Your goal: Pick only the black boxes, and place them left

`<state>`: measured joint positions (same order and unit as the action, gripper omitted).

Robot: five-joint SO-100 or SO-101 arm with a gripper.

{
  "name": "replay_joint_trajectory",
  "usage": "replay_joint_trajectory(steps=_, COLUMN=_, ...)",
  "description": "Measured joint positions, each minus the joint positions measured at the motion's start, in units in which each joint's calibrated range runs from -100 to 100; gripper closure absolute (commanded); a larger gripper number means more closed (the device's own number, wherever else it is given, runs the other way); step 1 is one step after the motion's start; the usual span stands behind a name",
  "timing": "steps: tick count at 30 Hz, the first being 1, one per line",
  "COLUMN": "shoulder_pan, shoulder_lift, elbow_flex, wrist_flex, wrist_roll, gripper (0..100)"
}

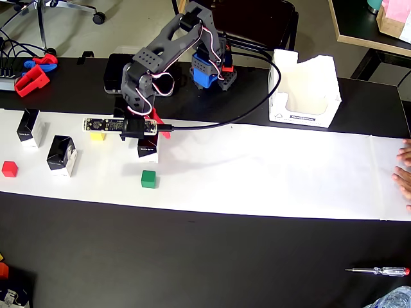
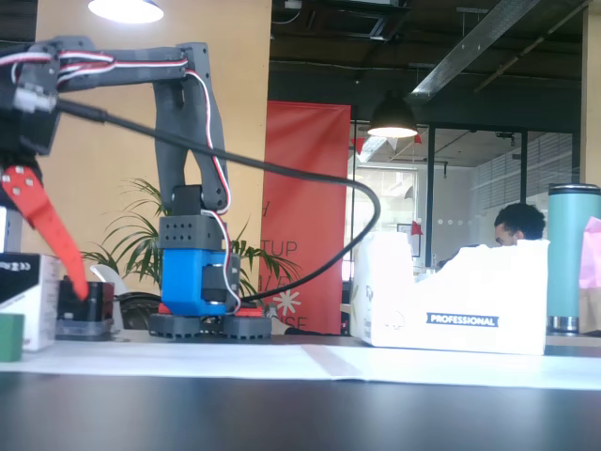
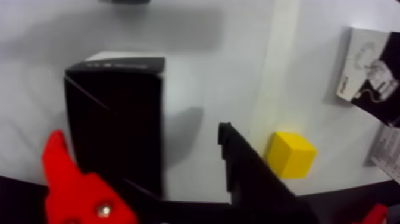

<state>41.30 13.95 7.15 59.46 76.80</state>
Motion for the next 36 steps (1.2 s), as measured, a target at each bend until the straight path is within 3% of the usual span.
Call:
replay_joint_trajectory(steps=8, shoulder_pan=-3.0, shoulder_lift=2.3, elbow_flex=1.1, wrist_flex=0.0, wrist_roll=-0.4, gripper=91)
replay_joint_trajectory(steps=18, shoulder_pan=-5.8, shoulder_lift=-1.0, elbow_flex=5.7, wrist_flex=0.5, wrist_roll=-1.9, gripper=92)
replay_joint_trajectory(steps=36, shoulder_pan=-41.9, shoulder_lift=-32.4, elbow_flex=16.9, wrist_flex=1.9, wrist_roll=-31.2, gripper=92)
